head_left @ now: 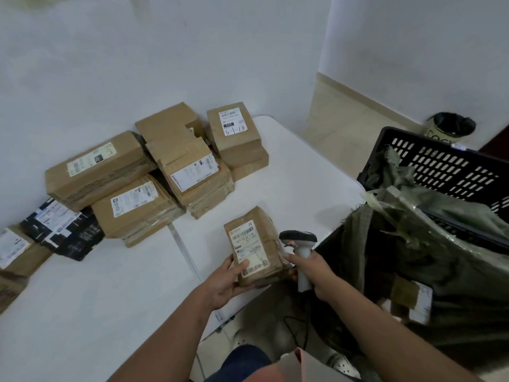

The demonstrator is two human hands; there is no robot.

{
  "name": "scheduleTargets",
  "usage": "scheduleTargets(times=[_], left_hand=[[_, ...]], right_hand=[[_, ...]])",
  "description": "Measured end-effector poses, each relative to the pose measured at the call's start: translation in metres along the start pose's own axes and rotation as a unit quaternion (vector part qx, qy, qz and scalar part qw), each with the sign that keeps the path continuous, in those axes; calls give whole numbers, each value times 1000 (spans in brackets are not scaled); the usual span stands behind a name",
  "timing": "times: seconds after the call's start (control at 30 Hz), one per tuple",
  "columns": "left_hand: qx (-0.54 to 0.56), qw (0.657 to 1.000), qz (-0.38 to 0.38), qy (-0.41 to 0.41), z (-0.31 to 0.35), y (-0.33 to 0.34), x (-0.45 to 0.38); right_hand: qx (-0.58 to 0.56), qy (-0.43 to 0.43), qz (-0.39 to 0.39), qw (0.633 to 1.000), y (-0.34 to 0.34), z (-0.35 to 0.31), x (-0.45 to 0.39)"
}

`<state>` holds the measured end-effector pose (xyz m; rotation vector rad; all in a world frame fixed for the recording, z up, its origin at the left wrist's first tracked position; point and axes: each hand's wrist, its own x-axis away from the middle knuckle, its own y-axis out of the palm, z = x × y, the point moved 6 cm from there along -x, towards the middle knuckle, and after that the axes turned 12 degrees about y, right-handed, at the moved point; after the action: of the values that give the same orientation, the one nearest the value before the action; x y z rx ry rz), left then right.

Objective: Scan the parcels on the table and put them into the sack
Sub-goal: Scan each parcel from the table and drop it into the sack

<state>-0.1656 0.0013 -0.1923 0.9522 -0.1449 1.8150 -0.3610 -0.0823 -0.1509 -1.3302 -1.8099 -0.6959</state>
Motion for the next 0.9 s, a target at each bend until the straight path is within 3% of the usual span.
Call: scheduleTargets(times=[0.23, 0.43, 0.57, 0.7, 0.9], left_hand=[[-54, 997, -39, 25, 0, 14, -1], [28, 992, -109, 51, 2, 100, -7], [-22, 981, -190, -35, -16, 144, -4], [-157, 933, -284, -157, -48, 170, 1], [-265, 885, -309, -225, -115, 237, -7]], right_hand=[[-71, -39, -11, 997, -8, 2, 11], [-144, -51, 90, 984, -73, 15, 22], [-175, -43, 199, 963, -147, 33, 36], [-194, -42, 292, 935, -216, 55, 58], [-272, 14, 367, 889, -297, 102, 81]])
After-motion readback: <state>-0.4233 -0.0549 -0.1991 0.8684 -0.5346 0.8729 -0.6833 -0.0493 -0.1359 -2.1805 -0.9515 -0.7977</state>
